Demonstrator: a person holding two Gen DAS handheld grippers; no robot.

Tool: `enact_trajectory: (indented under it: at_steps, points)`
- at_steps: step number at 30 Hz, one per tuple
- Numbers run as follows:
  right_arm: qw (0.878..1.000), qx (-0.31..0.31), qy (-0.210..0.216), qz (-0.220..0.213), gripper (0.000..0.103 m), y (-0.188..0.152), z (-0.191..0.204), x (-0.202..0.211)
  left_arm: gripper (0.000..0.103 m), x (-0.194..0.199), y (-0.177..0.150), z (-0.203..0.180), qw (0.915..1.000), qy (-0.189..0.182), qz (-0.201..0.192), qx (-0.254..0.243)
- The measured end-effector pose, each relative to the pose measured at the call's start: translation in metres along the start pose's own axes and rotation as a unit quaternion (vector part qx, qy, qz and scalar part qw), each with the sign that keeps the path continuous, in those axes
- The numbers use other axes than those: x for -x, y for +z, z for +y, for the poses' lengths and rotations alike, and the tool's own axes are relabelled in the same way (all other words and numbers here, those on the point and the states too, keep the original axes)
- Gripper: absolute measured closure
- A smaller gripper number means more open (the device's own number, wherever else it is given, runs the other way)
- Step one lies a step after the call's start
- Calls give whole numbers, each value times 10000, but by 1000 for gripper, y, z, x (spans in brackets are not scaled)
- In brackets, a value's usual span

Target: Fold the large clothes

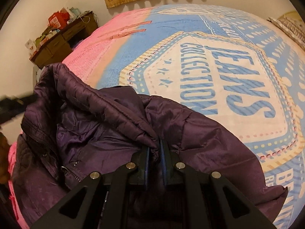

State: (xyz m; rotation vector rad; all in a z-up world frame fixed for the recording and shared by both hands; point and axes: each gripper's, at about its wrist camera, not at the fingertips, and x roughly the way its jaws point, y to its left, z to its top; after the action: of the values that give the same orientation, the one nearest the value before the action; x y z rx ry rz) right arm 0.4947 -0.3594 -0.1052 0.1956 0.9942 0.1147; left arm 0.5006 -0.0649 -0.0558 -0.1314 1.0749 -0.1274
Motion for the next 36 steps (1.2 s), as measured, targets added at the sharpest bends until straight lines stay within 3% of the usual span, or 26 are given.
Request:
enact_trajectory:
  at_steps: [1, 3, 6, 9, 10, 12, 16, 17, 18, 20, 23, 26, 28, 31, 33, 35, 36]
  points:
    - [10000, -54, 49, 0, 93, 0, -1, 0, 90, -5, -1, 2, 9998, -73, 141, 121]
    - [9997, -204, 155, 16, 94, 0, -6, 0, 91, 2, -12, 14, 9979, -401, 63, 501]
    - [9989, -375, 292, 25, 94, 0, -12, -1, 92, 19, -30, 39, 9930, -606, -203, 998]
    - [9974, -558, 449, 33, 94, 0, -18, -3, 88, 0, -58, 76, 9807, -798, -23, 1787]
    - [9971, -586, 476, 37, 94, 1, -19, -3, 87, -12, -68, 87, 9743, -1015, -33, 2010]
    - [9972, -582, 462, 35, 94, 0, -18, -3, 87, -17, -76, 92, 9686, -1271, -270, 2118]
    - [9980, -506, 368, 21, 94, 0, -14, -2, 84, -12, -70, 85, 9700, -1137, -242, 2133]
    - [9981, -498, 358, 9, 94, 0, -14, -1, 79, -5, -70, 85, 9693, -1116, -248, 2177]
    - [9982, -483, 344, -14, 94, -1, -13, -1, 76, 3, -71, 87, 9699, -1042, -263, 2183]
    - [9983, -465, 337, -33, 94, -1, -13, -1, 59, 30, -76, 88, 9733, -680, -453, 2145]
    - [9978, -514, 423, -44, 94, -1, -16, -1, 49, 73, -74, 78, 9755, -191, -1086, 1904]
    - [9973, -546, 481, -59, 94, -2, -17, 0, 44, 100, -50, 57, 9744, 11, -1675, 1499]
    - [9973, -543, 482, -66, 94, -3, -17, 0, 34, 102, -23, 33, 9759, 86, -1887, 1089]
    - [9973, -543, 488, -75, 94, -3, -17, 0, 33, 77, 22, 4, 9793, -133, -1925, 619]
    - [9971, -558, 515, -84, 94, -3, -18, 0, 34, 59, 33, -4, 9819, 94, -1822, 498]
    - [9967, -584, 556, -83, 94, -3, -20, 0, 46, 32, 39, -13, 9873, 412, -1501, 310]
    - [9964, -605, 586, -77, 94, -2, -21, 0, 50, 29, 34, -10, 9899, 396, -1337, 249]
